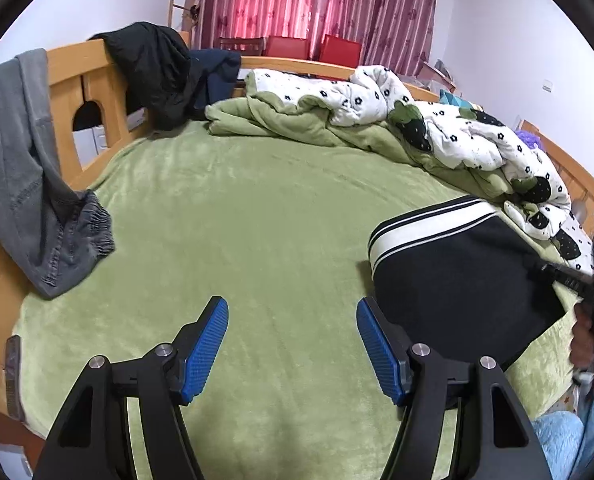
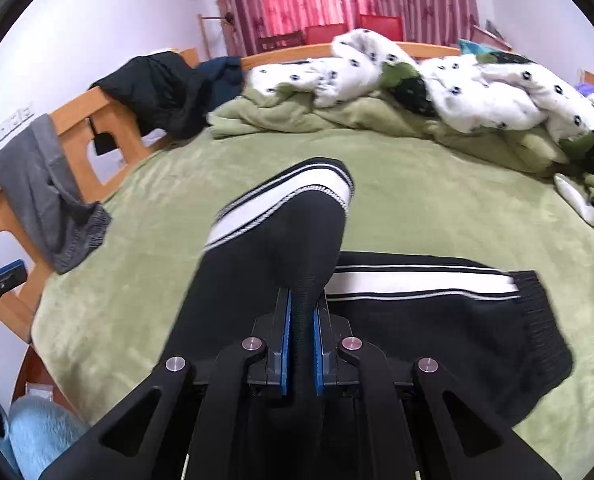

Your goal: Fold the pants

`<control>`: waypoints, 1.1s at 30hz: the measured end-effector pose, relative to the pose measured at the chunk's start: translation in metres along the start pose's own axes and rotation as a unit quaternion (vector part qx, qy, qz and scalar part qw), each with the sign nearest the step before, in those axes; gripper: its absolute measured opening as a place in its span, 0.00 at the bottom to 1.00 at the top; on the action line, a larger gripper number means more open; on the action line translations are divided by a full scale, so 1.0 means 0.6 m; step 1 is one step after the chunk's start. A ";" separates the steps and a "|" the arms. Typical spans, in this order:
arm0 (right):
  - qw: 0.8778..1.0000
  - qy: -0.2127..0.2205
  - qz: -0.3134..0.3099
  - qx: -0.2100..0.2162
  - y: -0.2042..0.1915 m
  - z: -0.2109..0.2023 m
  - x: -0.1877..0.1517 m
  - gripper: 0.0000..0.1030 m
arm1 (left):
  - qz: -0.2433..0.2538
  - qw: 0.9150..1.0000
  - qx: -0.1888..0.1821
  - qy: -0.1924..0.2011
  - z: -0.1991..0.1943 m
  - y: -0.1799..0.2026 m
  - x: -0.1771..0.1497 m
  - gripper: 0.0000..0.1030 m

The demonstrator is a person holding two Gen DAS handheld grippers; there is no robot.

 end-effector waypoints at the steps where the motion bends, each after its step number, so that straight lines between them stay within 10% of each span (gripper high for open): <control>1: 1.000 0.003 0.002 -0.007 0.026 -0.005 0.005 0.08 | 0.000 1.000 -0.004 -0.005 0.014 0.005 -0.007 0.62; 9: 0.997 -0.006 -0.003 -0.080 0.206 -0.032 -0.015 0.08 | 0.003 0.995 -0.060 -0.083 0.138 0.063 -0.066 0.62; 18: 0.985 -0.050 0.043 -0.156 0.374 0.004 -0.158 0.11 | -0.002 0.978 -0.156 -0.139 0.235 0.153 -0.096 0.62; 22: 0.986 -0.035 0.031 -0.160 0.368 -0.018 -0.135 0.26 | -0.004 0.969 -0.199 -0.148 0.261 0.187 -0.094 0.63; 25: 0.987 -0.008 0.011 -0.160 0.357 -0.027 -0.103 0.57 | -0.011 0.961 -0.226 -0.160 0.293 0.218 -0.097 0.63; 33: 0.988 -0.058 0.017 -0.145 0.386 0.083 -0.100 0.67 | -0.045 0.939 -0.267 -0.215 0.386 0.279 -0.137 0.63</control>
Point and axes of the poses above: each gripper's, at about its wrist camera, not at the fingertips, and z roughly the way its jaws point, y to its right, x to its top, the point moved 1 cm from there along z, roughly the way its jaws point, and after that the axes turned 7 degrees about y, right-handed, at the moved point
